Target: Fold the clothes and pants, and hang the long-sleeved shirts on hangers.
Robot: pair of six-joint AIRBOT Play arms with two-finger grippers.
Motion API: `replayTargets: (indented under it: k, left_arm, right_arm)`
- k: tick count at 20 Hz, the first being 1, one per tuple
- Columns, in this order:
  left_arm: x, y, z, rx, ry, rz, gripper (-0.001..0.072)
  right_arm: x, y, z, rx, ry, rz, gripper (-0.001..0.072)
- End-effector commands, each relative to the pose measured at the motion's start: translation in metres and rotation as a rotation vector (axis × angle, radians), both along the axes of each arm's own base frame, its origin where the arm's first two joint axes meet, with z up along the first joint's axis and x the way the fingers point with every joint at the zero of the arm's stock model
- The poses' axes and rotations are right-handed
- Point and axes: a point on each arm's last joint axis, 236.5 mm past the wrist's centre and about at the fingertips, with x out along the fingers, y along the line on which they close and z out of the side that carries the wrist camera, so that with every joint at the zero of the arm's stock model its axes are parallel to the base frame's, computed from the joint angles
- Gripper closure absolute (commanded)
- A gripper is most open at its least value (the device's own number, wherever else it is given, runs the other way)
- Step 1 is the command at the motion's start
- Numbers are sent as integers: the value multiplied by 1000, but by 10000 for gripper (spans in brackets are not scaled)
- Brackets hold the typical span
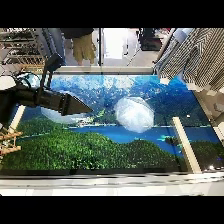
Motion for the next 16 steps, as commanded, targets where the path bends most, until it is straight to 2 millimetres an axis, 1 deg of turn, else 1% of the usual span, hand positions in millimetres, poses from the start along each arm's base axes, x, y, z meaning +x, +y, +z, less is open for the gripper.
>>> replayTargets:
  k: [1,2,3,4,5,6,7,8,9,10,11,12,14,16]
  left_arm:
    - [67,75,-68,497,-54,366,235]
    - [89,133,-77,720,-53,592,244]
    - [101,195,-69,906,-75,823,244]
    - [104,242,-49,1013,-107,1019,243]
    - [105,273,-26,1043,-157,1172,241]
    - [106,288,-1,1021,-224,1267,241]
    - [106,290,16,976,-274,1305,241]
    - [106,290,29,938,-305,1336,241]
    - [108,289,40,896,-331,1366,241]
    - [109,288,45,878,-349,1375,241]
    - [110,288,47,875,-355,1377,241]
    - [110,288,46,876,-354,1376,241]
    - [111,288,45,878,-352,1375,241]
    - [113,287,43,881,-348,1372,241]
  right_arm:
    - [145,110,-75,162,260,639,77]
    - [173,146,-116,228,394,798,78]
    - [194,186,-158,311,522,956,85]
    - [205,225,-196,384,644,1093,108]
    - [212,260,-226,435,743,1207,185]
    - [217,290,-250,467,817,1297,277]
    - [225,314,-270,468,880,1358,374]
    - [238,327,-285,393,934,1374,543]
    - [253,326,-296,304,975,1340,682]
    - [268,318,-302,238,997,1266,692]
    - [280,313,-302,189,999,1218,692]
    - [289,313,-300,166,977,1208,692]
    - [303,312,-285,128,900,1193,692]
    - [310,308,-273,101,846,1172,692]
